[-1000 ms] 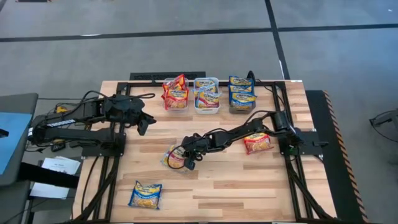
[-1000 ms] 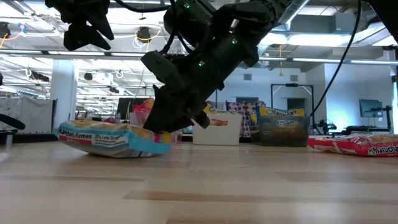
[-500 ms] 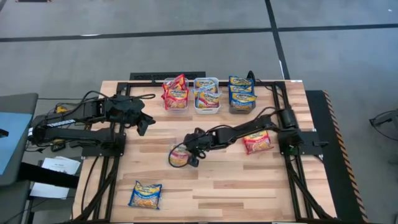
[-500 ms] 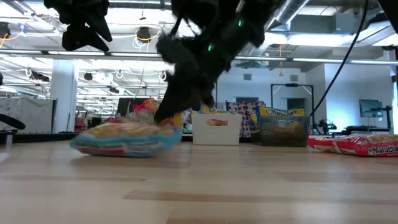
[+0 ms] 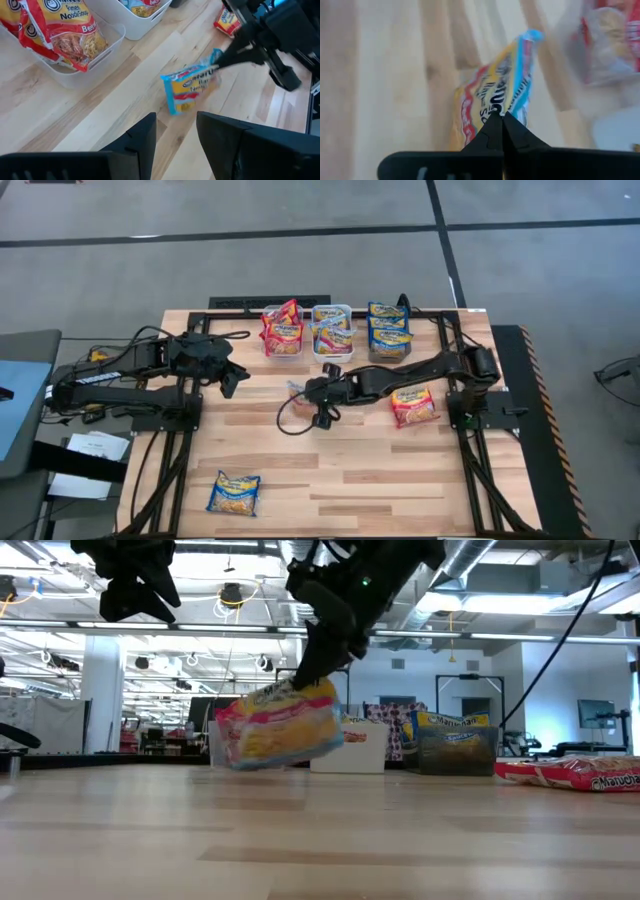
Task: Sort Maruchan noodles
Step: Put the light blue noodle pack into the white bin
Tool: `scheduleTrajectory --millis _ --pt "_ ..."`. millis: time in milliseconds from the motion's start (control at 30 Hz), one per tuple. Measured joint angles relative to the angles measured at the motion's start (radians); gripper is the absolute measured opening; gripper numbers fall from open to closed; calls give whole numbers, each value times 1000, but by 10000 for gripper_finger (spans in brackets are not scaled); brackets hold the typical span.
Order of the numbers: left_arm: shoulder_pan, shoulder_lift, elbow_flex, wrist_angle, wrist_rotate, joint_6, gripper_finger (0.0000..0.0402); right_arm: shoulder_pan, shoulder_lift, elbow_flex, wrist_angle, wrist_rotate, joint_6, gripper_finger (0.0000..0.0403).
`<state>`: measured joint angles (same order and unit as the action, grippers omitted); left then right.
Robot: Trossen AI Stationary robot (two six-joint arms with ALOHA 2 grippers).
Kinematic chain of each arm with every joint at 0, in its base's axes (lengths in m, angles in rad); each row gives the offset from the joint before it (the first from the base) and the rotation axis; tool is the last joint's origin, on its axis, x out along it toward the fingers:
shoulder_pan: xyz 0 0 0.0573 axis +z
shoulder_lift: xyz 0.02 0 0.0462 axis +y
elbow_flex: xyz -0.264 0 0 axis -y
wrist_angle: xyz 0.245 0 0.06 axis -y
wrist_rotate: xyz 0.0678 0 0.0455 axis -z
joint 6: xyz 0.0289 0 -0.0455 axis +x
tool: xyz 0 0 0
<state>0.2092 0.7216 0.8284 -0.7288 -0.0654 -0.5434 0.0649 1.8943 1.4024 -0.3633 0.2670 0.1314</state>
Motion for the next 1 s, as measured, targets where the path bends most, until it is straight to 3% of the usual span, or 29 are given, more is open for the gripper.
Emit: scheduleTrajectory --millis 667,1000 --pt "0 0 0 0 -2 0 128 -141 -39 0 -156 55 -148 3" --pt "0 0 0 1 -2 0 128 -189 -165 0 -213 114 -226 2"
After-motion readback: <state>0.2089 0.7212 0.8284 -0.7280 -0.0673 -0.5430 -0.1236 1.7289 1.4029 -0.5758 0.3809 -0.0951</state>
